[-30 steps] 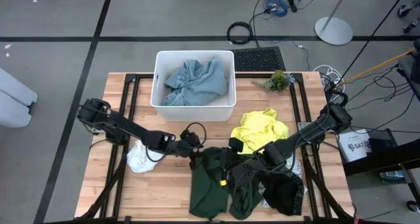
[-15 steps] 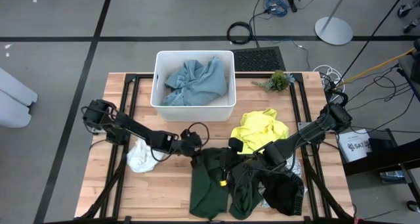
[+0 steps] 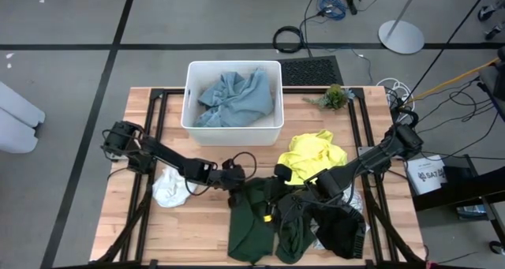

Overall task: Fold laundry
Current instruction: Fold the green shirt

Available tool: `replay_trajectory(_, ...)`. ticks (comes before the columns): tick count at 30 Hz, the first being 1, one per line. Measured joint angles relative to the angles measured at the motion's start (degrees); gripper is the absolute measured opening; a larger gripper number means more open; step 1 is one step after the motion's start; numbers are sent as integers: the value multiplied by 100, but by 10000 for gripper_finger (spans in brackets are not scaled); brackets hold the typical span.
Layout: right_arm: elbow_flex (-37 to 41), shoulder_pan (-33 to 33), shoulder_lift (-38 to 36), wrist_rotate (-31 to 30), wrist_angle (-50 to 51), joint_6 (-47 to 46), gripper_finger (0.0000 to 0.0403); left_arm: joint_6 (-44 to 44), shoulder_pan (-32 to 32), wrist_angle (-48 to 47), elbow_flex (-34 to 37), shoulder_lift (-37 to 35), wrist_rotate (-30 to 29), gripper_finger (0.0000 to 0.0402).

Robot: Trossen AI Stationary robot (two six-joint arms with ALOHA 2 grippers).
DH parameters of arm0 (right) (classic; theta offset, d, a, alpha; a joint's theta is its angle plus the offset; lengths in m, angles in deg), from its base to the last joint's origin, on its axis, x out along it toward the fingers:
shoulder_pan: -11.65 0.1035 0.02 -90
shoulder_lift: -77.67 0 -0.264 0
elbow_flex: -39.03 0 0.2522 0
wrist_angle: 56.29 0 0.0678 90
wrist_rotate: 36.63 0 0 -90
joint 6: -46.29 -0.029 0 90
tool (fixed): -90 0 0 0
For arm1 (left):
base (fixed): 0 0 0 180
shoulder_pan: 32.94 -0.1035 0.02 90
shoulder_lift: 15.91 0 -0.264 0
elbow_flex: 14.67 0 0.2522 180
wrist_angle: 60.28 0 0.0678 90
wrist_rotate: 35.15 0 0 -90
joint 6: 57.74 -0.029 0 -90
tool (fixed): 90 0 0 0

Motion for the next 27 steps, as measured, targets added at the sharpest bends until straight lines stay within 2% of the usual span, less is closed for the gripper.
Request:
replay_trajectory(1, 0, 2, 0, -2, 0, -5, 204, -87, 18, -5, -21, -2, -4, 36)
replay_trajectory(3, 0, 6, 0, 5, 3, -7, 204, -166, 56, 12, -58, -23, -99, 15)
replay_trajectory(6, 0, 12, 2, 31, 5, -21, 204, -392, 147, -10, -113, -153, -405, 9)
replay_trajectory(9, 0, 46, 2, 33, 26, -44, 204, -450, 232, -78, -167, -492, -461, 6)
replay_trajectory(16, 0, 92, 2, 80, 135, -256, 204, -740, 522, -1084, -519, -2057, -485, 6)
replay_trajectory(22, 0, 83, 2, 166, 509, -462, 204, -891, 680, -2613, -1596, -3680, -478, 5)
replay_trajectory(27, 0, 43, 4, 157, 536, -450, 204, -928, 671, -2830, -2736, -4444, -407, 5)
